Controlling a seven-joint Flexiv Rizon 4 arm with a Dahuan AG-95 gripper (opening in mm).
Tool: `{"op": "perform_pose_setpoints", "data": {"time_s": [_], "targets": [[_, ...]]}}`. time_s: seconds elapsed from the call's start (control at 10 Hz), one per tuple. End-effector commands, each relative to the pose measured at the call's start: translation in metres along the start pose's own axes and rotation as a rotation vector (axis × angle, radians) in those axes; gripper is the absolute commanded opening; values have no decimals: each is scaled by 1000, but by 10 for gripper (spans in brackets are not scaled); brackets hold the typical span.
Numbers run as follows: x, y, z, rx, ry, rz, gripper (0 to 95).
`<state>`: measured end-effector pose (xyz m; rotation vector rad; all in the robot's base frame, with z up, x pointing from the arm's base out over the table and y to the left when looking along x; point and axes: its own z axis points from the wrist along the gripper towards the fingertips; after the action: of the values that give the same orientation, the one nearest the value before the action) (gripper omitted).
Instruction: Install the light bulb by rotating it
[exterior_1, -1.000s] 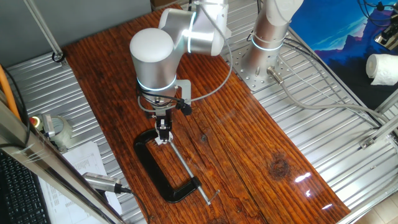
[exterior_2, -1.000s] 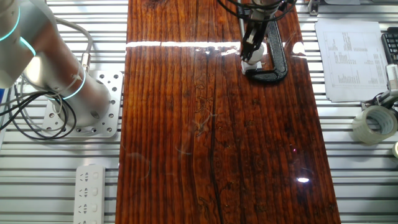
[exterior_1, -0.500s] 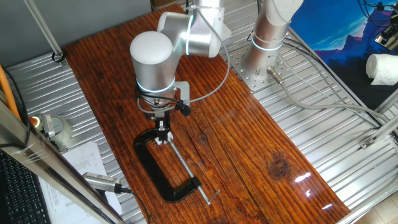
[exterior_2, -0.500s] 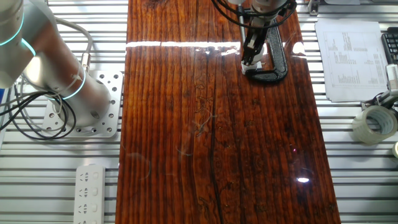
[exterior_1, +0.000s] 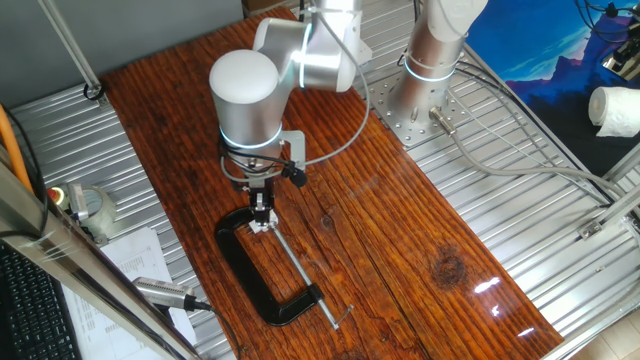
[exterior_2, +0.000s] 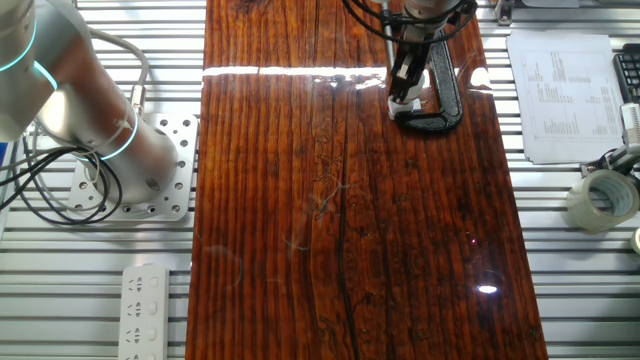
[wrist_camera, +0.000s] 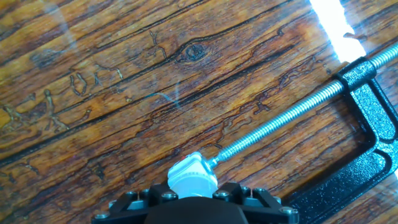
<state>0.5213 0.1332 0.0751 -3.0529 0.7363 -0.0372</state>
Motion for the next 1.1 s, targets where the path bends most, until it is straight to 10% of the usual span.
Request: {"op": "perform_pose_setpoints", "data": {"time_s": [0.1,0.4,0.5,0.8,0.9,1.1], "targets": [[0,0,0,0,-2,-13,570],[0,0,0,0,-1,-17,570],[0,0,0,1,-4,-12,380],[0,1,0,-2,-9,-1,380],[0,1,0,-2,-10,3,190],[1,1,0,-2,-11,24,190]]}}
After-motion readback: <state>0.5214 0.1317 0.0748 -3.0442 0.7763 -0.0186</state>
